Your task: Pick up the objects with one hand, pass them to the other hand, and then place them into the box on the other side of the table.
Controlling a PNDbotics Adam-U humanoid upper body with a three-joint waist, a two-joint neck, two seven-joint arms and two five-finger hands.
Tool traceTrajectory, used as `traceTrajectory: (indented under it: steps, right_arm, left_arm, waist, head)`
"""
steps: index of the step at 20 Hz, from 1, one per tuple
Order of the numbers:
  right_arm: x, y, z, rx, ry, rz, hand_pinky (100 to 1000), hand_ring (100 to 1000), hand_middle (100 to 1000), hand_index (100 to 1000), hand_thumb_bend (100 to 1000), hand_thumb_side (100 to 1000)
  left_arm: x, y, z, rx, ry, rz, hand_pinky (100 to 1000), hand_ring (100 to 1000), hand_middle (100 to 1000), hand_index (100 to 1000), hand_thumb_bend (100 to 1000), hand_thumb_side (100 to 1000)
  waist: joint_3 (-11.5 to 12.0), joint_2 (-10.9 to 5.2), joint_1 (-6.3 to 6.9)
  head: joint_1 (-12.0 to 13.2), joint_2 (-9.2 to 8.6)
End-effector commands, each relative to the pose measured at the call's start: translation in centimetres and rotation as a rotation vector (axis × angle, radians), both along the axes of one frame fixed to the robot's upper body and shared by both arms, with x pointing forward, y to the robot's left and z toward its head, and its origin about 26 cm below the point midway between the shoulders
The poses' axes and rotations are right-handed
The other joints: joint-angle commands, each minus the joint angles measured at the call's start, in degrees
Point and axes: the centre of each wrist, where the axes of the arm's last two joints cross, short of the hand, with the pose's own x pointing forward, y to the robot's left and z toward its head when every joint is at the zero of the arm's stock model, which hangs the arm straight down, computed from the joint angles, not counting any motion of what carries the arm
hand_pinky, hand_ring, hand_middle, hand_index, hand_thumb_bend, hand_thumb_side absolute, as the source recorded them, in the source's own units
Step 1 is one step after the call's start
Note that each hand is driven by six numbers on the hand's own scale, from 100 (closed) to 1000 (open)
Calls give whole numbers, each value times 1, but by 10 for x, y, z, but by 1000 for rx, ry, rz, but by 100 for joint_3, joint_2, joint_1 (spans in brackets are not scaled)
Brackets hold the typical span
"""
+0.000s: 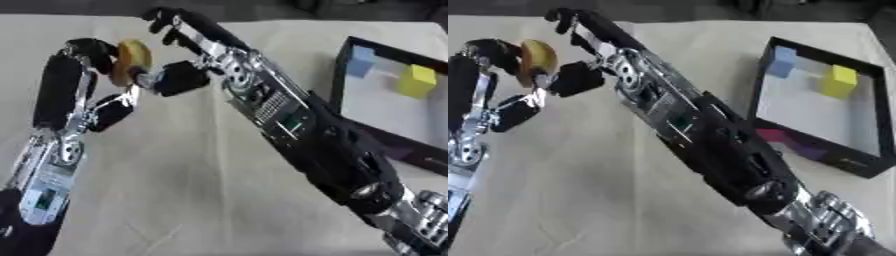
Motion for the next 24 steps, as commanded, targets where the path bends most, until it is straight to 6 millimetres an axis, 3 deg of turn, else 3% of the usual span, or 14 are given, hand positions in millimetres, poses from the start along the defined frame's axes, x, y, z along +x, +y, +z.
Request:
traceTrajectory:
  steps: [1, 4, 7, 8, 10, 14, 15, 18, 22, 24]
  right_arm:
    - [5, 8, 1, -4, 2, -2, 846, 806, 819, 934, 317, 324]
    - [10, 11, -5, -6, 40, -2, 839, 799, 784, 911, 308, 320]
    - [15, 13, -10, 2, 86, -22, 812, 777, 653, 831, 266, 226]
    - [16, 13, -11, 4, 101, -34, 787, 752, 586, 794, 214, 184]
    - [17, 14, -12, 10, 126, -63, 755, 660, 460, 709, 100, 100]
    - [15, 14, -10, 46, 155, -78, 710, 501, 280, 549, 100, 100]
    - [14, 14, -10, 59, 162, -70, 690, 454, 196, 504, 100, 100]
    - [12, 13, -8, 92, 184, -49, 659, 378, 100, 474, 100, 100]
    - [12, 9, -7, 130, 207, -44, 630, 327, 100, 463, 100, 100]
    - [11, 6, -5, 152, 209, -48, 628, 331, 100, 466, 100, 100]
  left_arm:
    - [-4, -8, 9, -2, -44, -31, 563, 428, 369, 476, 100, 100]
    - [-5, -10, 10, 2, -57, -39, 564, 429, 370, 476, 100, 100]
    - [-5, -12, 11, 7, -72, -43, 566, 430, 371, 476, 100, 100]
    - [-5, -12, 11, 10, -76, -43, 566, 430, 371, 477, 100, 100]
    - [-6, -13, 11, 15, -92, -37, 566, 431, 372, 478, 100, 100]
    - [-6, -14, 11, 9, -101, -34, 569, 437, 379, 487, 100, 100]
    - [-6, -14, 10, 9, -99, -33, 569, 445, 392, 504, 100, 100]
    - [-6, -13, 8, -7, -92, -15, 587, 479, 447, 572, 100, 100]
    - [-4, -11, 5, -51, -83, 37, 677, 648, 672, 899, 429, 100]
    - [-3, -9, 2, -65, -74, 74, 719, 710, 746, 975, 525, 187]
  waist:
    - [19, -143, 17]
    - [36, -140, 11]
    - [45, -144, 11]
    - [46, -145, 11]
    - [50, -147, 11]
    - [49, -147, 10]
    - [47, -146, 10]
    - [42, -145, 10]
    - [32, -147, 15]
    - [22, -149, 16]
  head:
    - [-19, 9]
    - [-29, 19]
    - [-37, 29]
    - [-41, 31]
    - [-55, 38]
    - [-81, 41]
    - [-87, 42]
    - [-95, 45]
    - [-105, 30]
    - [-104, 28]
